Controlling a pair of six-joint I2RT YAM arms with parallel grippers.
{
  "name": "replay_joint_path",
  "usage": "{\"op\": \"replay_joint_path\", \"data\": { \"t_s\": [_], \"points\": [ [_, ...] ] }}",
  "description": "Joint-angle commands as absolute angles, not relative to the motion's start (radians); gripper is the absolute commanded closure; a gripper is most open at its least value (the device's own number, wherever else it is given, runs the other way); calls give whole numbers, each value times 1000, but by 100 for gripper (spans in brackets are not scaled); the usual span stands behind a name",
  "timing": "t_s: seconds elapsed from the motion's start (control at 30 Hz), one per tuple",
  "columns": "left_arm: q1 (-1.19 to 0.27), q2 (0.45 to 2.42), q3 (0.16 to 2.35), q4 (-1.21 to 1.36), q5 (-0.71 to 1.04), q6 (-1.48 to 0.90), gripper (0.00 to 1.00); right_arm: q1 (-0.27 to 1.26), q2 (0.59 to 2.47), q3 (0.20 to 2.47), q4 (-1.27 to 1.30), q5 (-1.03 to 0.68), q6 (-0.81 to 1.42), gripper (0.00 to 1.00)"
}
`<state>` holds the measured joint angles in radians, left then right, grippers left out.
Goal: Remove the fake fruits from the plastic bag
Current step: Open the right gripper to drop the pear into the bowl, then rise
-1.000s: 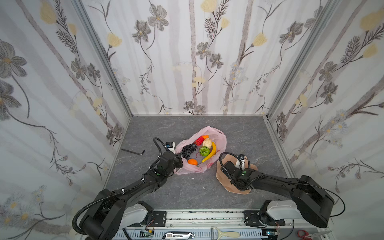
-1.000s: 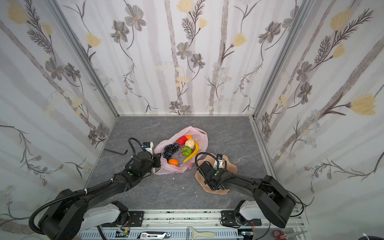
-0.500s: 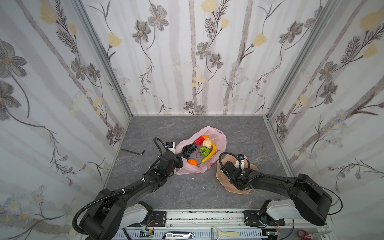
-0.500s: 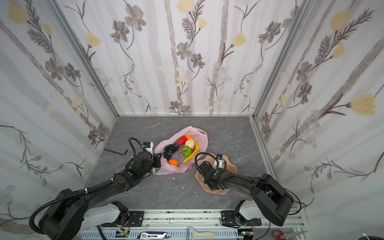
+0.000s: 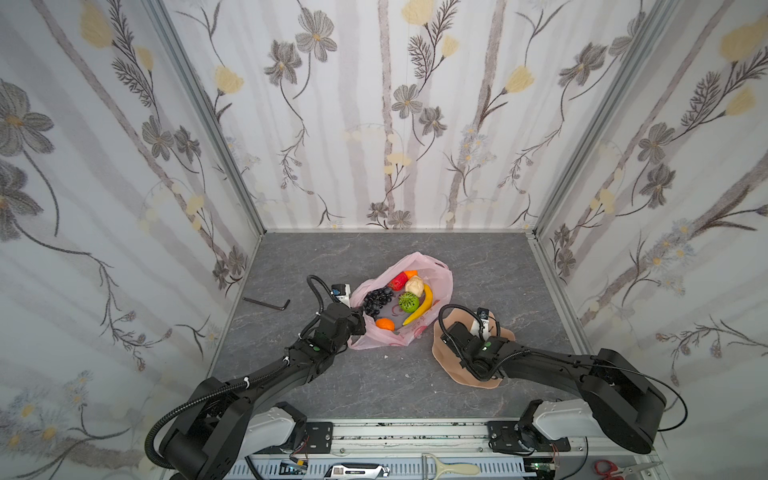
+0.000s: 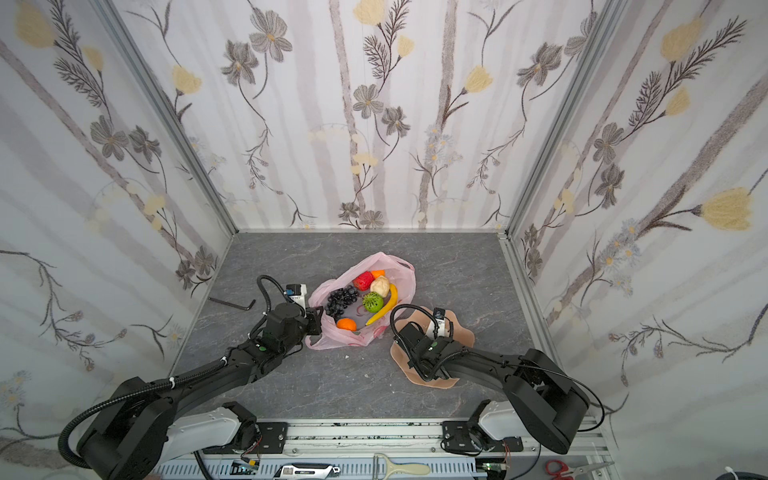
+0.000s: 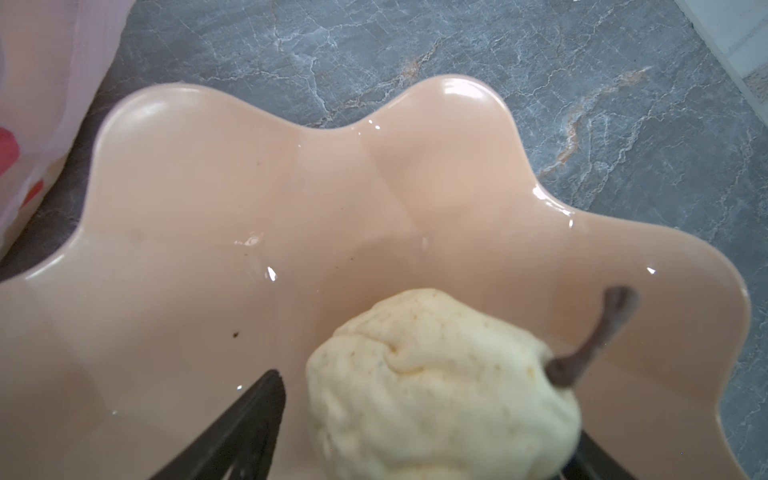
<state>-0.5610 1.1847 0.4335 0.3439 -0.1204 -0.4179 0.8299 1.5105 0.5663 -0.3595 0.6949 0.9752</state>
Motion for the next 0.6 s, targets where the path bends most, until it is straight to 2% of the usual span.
{"op": "replay_joint_path", "data": {
  "t_s": [0.0,0.17,0.27,0.57],
  "points": [
    [-560,1186,434,377,-133,-408,81,830,1503,573,-346,727,994,13],
    [-560,1184,434,377,-132,-408,81,830,1496,577,-354,728,994,7],
    [-560,1183,435,377,-130,-408,81,830,1490,578,-361,730,996,1],
    [-560,1183,435,377,-129,-408,81,829,1453,594,-397,748,991,0]
  ]
}}
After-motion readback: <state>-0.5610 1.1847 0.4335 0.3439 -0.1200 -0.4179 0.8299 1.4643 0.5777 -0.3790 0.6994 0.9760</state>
